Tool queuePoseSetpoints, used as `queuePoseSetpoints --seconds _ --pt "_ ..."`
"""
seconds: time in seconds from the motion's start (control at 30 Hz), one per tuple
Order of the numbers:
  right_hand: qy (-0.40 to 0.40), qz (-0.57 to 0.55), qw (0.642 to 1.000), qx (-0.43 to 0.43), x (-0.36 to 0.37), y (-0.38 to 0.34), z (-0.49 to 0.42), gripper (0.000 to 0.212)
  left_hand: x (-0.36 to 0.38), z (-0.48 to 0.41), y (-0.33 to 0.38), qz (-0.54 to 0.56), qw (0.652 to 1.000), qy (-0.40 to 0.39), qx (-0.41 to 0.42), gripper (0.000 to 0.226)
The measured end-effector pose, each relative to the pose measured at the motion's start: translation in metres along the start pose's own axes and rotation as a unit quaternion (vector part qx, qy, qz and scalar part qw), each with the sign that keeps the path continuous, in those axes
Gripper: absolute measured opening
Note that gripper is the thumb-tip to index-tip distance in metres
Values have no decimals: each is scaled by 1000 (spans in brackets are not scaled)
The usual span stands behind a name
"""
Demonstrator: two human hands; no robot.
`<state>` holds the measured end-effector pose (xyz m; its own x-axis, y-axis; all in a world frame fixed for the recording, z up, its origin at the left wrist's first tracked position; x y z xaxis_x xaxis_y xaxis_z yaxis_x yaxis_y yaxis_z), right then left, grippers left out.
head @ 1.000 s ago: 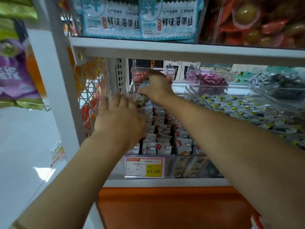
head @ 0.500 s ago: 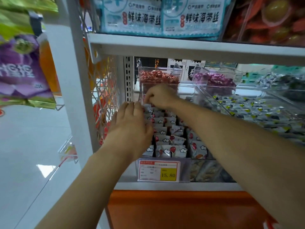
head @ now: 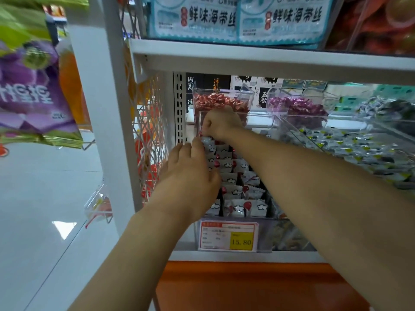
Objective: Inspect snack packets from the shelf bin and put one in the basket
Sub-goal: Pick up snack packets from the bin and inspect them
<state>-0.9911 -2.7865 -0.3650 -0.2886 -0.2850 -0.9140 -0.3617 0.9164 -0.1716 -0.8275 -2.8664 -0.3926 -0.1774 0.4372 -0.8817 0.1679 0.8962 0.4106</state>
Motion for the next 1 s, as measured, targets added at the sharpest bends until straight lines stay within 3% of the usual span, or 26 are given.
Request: queuePoseSetpoints --seconds 0.07,0.13,0.23,0.33,0.57,0.73,0.83,0.9,1.0 --pt "9 -139 990 33 -9 7 5 18 0 0 0 -1 1000 1 2 67" --pt "72 -250 964 55 -28 13 16 14 0 1 0 5 1000 1 -3 68" --pt "189 -338 919 79 -60 22 45 12 -3 3 1 0 1000 12 -8 67" --pt "254 -399 874 109 -85 37 84 6 -11 8 3 -33 999 33 -8 64" --pt "222 -533 803 148 -102 57 189 13 -39 30 29 -63 983 164 55 51" --pt "190 -623 742 156 -99 52 229 13 -29 46 46 106 984 124 77 46" --pt "178 -666 707 158 -97 50 239 15 -24 48 49 210 972 82 67 26" --pt "176 -688 685 163 -95 51 242 16 -20 49 48 302 951 47 44 15" --pt "159 -733 637 176 -89 53 242 16 -11 49 42 474 880 -16 -32 14"
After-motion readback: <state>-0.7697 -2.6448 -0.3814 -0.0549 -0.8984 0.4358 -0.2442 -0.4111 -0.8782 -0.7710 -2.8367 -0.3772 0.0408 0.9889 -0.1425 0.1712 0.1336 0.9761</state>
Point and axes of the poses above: each hand's wrist, its own z-axis away from the middle knuckle, its own x-axis out of the palm, y = z × x, the point moved 7 cm from there along -z, towards the middle knuckle, and after that the axes turned 4 degrees about -x, right-handed, at the moved point
